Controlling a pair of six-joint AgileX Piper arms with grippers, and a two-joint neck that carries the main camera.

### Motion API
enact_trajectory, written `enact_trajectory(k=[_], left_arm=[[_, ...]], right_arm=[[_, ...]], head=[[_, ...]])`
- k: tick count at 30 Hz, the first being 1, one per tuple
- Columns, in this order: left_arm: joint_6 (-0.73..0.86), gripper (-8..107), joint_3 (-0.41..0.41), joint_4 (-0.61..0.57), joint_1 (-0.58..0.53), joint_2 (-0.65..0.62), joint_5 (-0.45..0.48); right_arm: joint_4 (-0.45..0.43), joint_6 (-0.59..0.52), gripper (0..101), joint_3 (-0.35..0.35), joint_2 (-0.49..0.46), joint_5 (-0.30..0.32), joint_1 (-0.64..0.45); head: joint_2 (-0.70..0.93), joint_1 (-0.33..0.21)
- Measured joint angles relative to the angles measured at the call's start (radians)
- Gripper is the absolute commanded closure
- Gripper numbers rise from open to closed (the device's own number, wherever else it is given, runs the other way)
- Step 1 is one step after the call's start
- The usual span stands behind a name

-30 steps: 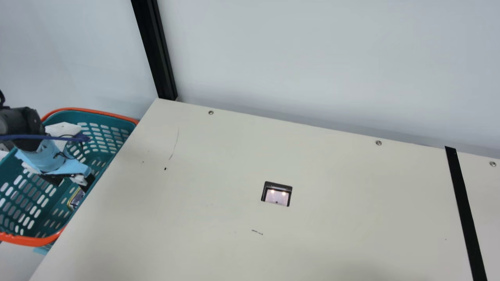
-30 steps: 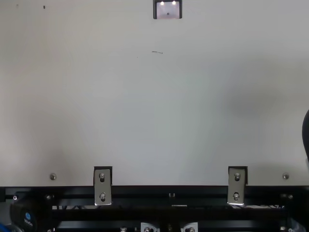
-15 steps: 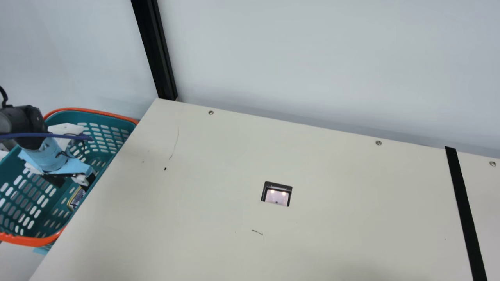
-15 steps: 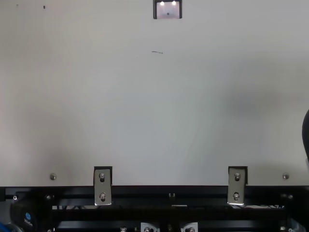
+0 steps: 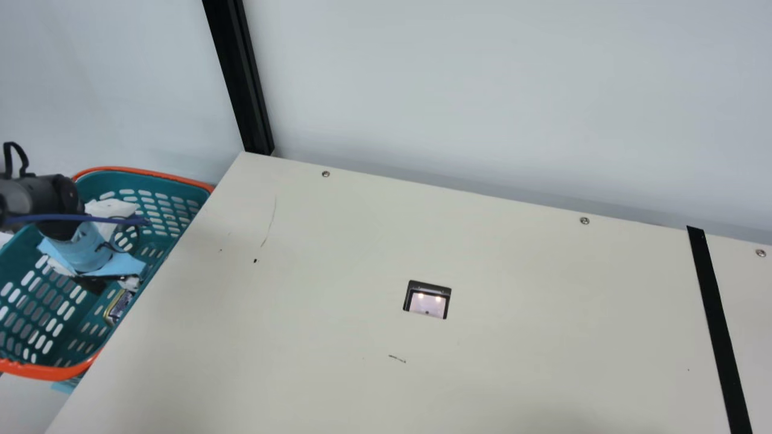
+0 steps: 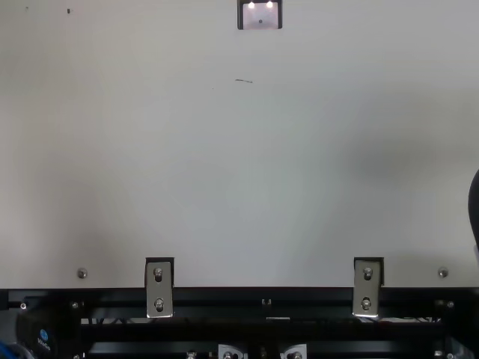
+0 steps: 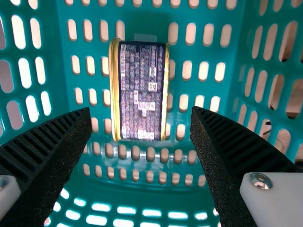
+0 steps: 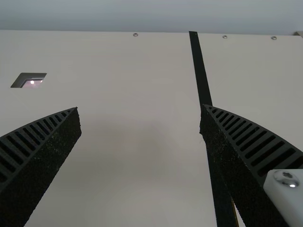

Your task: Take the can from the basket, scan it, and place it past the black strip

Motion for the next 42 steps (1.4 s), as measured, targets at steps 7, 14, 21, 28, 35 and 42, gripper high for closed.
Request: enact_trajectory(k=[7,14,21,28,35,42], left_arm=[[-0.015,9,-0.031,0.01,0.002,0.049,-0.016],[-0.018,9,-0.077,0.012,0.011,0.104,-0.02],[-0.016,9,-0.111,0.016,0.016,0.16,-0.035],[-0.02,9,-0.124,0.02,0.016,0.201,-0.053],[-0.034,89,-0.122,0.032,0.007,0.219,-0.064],[-0.035,89,-0.086,0.034,0.009,0.203,-0.119]], right_arm=[[0.0,0.0,0,0.0,0.0,0.0,0.0],[0.0,0.0,0,0.0,0.0,0.0,0.0],[0.0,0.0,0,0.0,0.0,0.0,0.0],[0.0,0.0,0,0.0,0.0,0.0,0.0],[0.0,0.0,0,0.0,0.0,0.0,0.0],[0.0,0.0,0,0.0,0.0,0.0,0.0]], head=[[0.0,0.0],[0.0,0.0],[0.005,0.0],[0.0,0.005],[0.005,0.0],[0.005,0.0]])
